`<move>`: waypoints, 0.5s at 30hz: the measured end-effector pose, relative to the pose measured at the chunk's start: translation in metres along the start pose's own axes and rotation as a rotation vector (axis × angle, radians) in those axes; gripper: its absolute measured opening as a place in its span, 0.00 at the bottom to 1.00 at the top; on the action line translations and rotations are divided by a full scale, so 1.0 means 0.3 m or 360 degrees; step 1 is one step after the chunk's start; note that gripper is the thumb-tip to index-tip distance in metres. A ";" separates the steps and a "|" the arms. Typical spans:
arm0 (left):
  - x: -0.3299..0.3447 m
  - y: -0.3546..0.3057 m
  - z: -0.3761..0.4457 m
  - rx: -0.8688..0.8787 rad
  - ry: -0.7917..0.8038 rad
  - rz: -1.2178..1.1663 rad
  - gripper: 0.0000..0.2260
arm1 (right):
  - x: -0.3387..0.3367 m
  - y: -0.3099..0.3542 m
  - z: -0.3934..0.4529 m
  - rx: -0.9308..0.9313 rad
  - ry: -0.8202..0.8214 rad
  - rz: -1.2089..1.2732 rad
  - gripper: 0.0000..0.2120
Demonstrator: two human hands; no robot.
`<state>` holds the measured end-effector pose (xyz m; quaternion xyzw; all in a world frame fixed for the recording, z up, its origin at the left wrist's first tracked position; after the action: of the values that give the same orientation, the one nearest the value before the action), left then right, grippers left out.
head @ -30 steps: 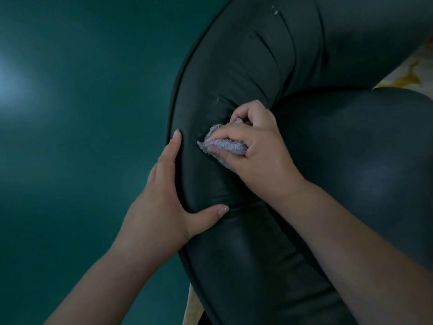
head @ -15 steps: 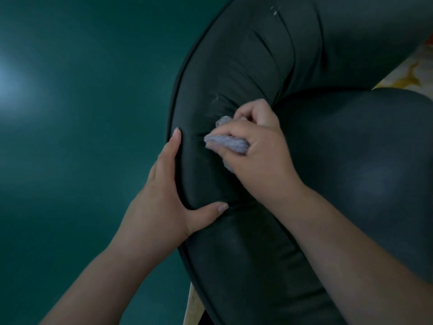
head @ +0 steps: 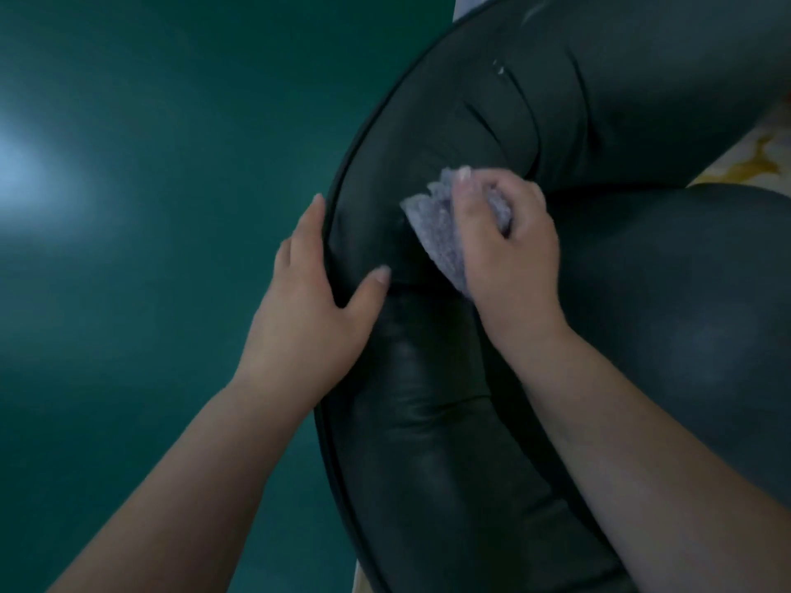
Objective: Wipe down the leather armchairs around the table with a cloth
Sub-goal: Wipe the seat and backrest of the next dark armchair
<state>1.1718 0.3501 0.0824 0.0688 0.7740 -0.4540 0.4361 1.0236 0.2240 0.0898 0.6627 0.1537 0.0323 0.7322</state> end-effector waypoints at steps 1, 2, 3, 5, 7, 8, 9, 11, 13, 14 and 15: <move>-0.003 0.000 0.035 -0.0030 -0.0026 -0.0015 0.33 | 0.030 0.037 0.028 -0.0061 -0.0008 0.0043 0.09; -0.003 0.002 0.066 -0.0073 -0.0050 -0.0035 0.29 | 0.063 0.070 0.053 -0.0148 0.0004 0.0017 0.12; -0.001 0.002 0.089 -0.0116 -0.0069 -0.0050 0.26 | 0.104 0.094 0.069 -0.0263 0.0050 -0.0098 0.15; 0.008 -0.003 0.110 -0.0171 -0.0111 -0.0057 0.23 | 0.186 0.105 0.071 -0.0495 0.0188 -0.0510 0.13; 0.013 -0.011 0.100 -0.0208 -0.0162 -0.0015 0.22 | 0.215 0.074 0.062 -0.0594 0.0296 -0.0729 0.11; 0.011 -0.013 0.092 -0.0224 -0.0190 0.0017 0.22 | 0.205 0.056 0.063 -0.0613 0.0324 -0.0728 0.11; 0.009 -0.012 0.087 -0.0236 -0.0213 0.0040 0.22 | 0.184 0.038 0.067 -0.0620 0.0330 -0.0704 0.11; 0.008 -0.010 0.080 -0.0250 -0.0231 0.0063 0.21 | 0.114 -0.023 0.071 -0.0559 0.0286 -0.0676 0.11; 0.007 -0.011 0.076 -0.0247 -0.0238 0.0065 0.21 | 0.017 -0.119 0.067 -0.0339 0.0212 -0.0614 0.09; 0.006 -0.013 0.075 -0.0243 -0.0247 0.0070 0.22 | -0.022 -0.150 0.060 -0.0221 0.0180 -0.0552 0.08; 0.006 -0.016 0.075 -0.0237 -0.0258 0.0086 0.22 | -0.043 -0.159 0.051 -0.0142 0.0154 -0.0462 0.08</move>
<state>1.1820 0.3298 0.0796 0.0200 0.7656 -0.3875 0.5132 1.0080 0.2004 0.0466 0.5981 0.2815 -0.0351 0.7495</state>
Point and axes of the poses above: each hand's wrist, its own z-axis towards the middle knuckle, its own x-axis out of the palm, y = z × x, the point moved 10 cm from there along z, towards the middle knuckle, and after that the axes turned 2 degrees about -x, right-handed, at the moved point
